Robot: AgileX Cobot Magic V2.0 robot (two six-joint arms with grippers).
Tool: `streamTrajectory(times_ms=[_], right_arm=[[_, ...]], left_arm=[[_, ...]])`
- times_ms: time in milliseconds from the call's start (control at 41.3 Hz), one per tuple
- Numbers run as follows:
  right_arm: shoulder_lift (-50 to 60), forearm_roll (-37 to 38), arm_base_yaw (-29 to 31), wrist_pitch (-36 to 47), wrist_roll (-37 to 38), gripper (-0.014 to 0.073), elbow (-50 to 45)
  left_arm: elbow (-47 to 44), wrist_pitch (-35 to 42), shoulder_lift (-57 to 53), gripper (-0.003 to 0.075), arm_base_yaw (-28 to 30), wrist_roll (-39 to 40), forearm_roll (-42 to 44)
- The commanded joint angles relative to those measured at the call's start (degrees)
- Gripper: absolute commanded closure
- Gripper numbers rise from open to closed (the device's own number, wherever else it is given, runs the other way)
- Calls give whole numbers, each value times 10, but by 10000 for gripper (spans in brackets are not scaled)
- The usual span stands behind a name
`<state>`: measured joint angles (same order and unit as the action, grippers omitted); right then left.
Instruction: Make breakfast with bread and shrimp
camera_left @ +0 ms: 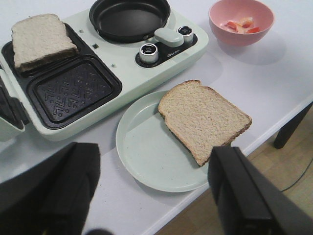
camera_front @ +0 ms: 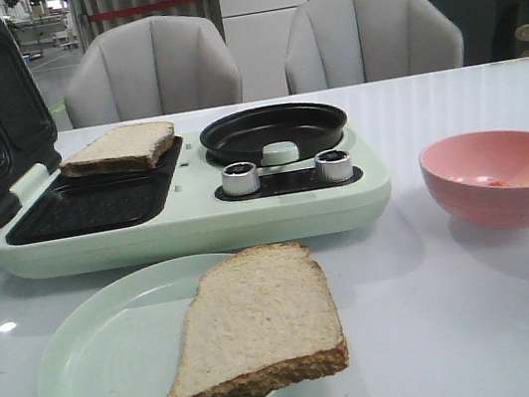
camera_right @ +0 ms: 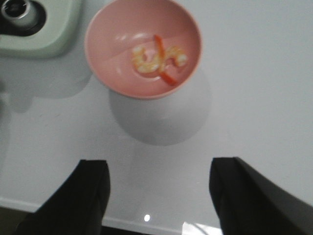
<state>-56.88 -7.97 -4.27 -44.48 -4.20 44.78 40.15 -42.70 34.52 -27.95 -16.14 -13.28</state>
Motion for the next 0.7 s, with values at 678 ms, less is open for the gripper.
streamTrajectory(times_ms=[678], right_arm=[[-262, -511, -96, -6, -318, 46, 29]], left_arm=[[16, 46, -1, 199, -3, 2, -12]])
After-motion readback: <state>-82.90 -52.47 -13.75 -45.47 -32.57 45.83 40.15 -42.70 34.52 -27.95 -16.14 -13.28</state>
